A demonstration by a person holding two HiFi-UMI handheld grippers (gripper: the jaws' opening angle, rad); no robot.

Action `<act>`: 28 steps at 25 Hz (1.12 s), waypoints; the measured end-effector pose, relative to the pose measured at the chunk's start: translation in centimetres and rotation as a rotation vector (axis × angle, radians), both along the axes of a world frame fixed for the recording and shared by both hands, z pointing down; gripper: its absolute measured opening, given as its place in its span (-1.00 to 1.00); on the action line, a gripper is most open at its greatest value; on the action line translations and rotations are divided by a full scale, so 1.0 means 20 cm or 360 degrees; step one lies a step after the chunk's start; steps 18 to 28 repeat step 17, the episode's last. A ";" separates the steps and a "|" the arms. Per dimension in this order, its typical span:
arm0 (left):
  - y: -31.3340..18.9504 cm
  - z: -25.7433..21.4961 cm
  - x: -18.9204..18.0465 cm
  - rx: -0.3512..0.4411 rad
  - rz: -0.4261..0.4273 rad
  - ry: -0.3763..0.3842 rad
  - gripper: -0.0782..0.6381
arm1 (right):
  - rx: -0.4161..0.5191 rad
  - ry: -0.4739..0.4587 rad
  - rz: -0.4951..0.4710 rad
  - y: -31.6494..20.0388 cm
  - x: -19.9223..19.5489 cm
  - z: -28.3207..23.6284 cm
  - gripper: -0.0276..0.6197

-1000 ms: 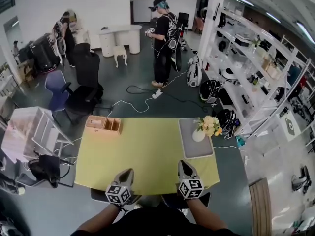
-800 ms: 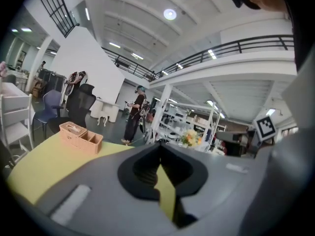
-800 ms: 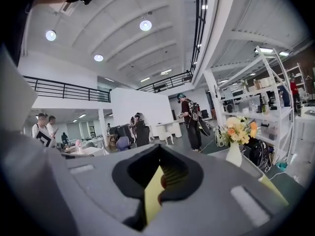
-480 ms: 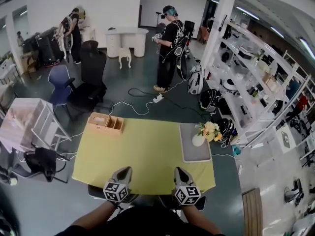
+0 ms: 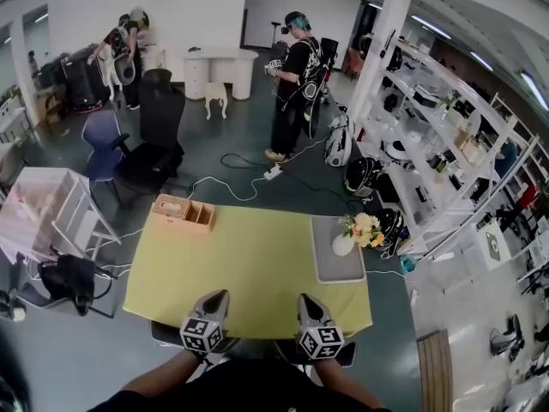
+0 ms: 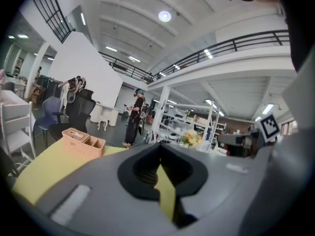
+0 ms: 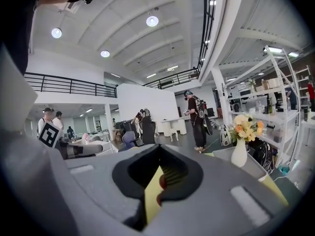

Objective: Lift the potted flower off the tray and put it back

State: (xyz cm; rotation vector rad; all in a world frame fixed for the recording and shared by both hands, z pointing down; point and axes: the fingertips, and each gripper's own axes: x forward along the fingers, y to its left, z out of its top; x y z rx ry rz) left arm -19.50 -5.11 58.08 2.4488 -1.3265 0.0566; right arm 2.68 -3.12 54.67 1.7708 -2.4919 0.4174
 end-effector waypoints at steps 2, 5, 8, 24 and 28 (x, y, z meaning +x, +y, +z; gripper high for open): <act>0.01 0.01 0.01 0.0000 0.0007 0.0001 -0.76 | -0.0003 0.0006 0.0000 0.00 0.00 0.01 -0.91; 0.01 0.01 0.01 0.0002 0.0011 0.0002 -0.76 | -0.0008 0.0010 0.0000 0.01 0.01 0.02 -0.91; 0.01 0.02 0.01 -0.0001 0.0010 0.0009 -0.76 | -0.0016 0.0014 0.0005 0.01 0.01 0.03 -0.91; 0.02 0.04 0.01 -0.0009 0.0002 0.0018 -0.76 | -0.0046 0.0031 0.0018 0.03 0.02 0.07 -0.91; 0.02 0.04 0.01 -0.0009 0.0002 0.0018 -0.76 | -0.0046 0.0031 0.0018 0.03 0.02 0.07 -0.91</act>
